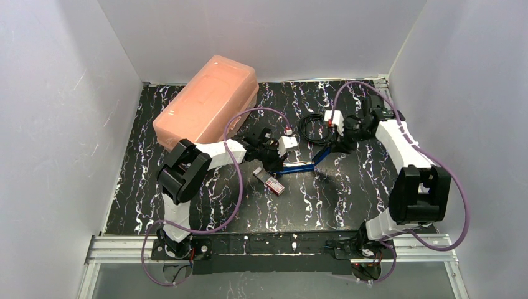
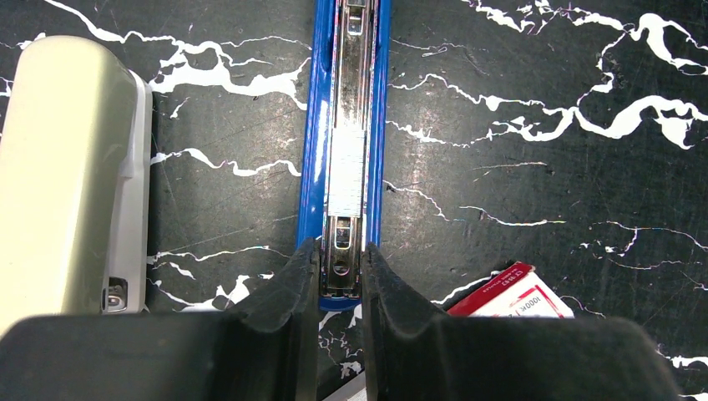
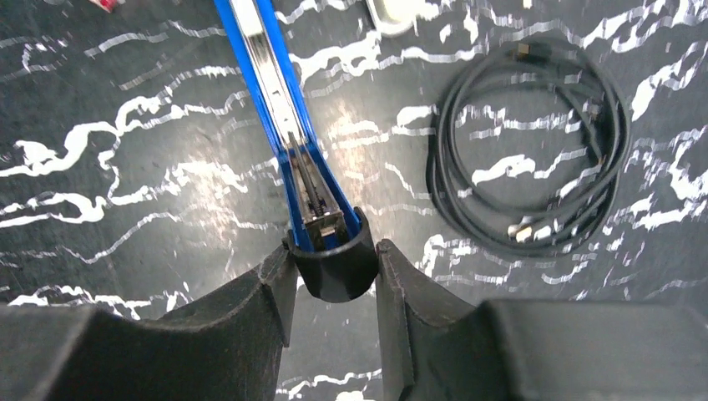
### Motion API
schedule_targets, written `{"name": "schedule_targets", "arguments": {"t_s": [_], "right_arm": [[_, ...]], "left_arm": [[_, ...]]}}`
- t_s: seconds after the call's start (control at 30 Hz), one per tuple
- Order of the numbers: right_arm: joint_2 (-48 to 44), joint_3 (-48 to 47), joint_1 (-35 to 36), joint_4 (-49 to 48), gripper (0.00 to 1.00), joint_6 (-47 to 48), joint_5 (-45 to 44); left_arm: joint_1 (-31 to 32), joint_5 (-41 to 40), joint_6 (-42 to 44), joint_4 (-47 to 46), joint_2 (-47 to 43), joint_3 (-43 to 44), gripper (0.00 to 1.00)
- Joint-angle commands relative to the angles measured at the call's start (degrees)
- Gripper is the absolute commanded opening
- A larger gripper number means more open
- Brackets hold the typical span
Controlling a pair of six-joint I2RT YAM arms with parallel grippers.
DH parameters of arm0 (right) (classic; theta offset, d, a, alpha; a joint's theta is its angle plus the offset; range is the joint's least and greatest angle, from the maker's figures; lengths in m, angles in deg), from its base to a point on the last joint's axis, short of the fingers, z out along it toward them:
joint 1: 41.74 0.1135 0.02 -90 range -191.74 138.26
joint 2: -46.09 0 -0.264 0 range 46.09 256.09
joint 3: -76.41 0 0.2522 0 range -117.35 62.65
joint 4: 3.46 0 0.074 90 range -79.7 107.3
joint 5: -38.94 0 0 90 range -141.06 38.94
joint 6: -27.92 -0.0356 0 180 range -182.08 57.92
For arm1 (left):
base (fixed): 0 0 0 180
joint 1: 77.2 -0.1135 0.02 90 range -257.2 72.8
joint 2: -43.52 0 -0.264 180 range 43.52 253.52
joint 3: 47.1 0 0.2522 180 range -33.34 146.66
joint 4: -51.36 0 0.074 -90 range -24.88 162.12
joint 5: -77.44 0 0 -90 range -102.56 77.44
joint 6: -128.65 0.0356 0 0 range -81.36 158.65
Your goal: Load the staples into the stapler
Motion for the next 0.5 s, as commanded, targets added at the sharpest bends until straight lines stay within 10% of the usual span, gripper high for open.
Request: {"name": "schedule_targets", "arguments": {"t_s": [0.0, 0.47], "right_arm": [[-2.8, 1.7, 5.5, -3.7, 0.21, -9.7, 4.1], [-2.6, 6.3, 13.6, -18.7, 0.13, -26.6, 2.1]], "left_arm": [[0.3, -0.5, -1.4, -0.8, -1.0, -0.7, 0.00], [0.3, -0.5, -0.6, -1.4, -2.2, -1.8, 0.00]]}}
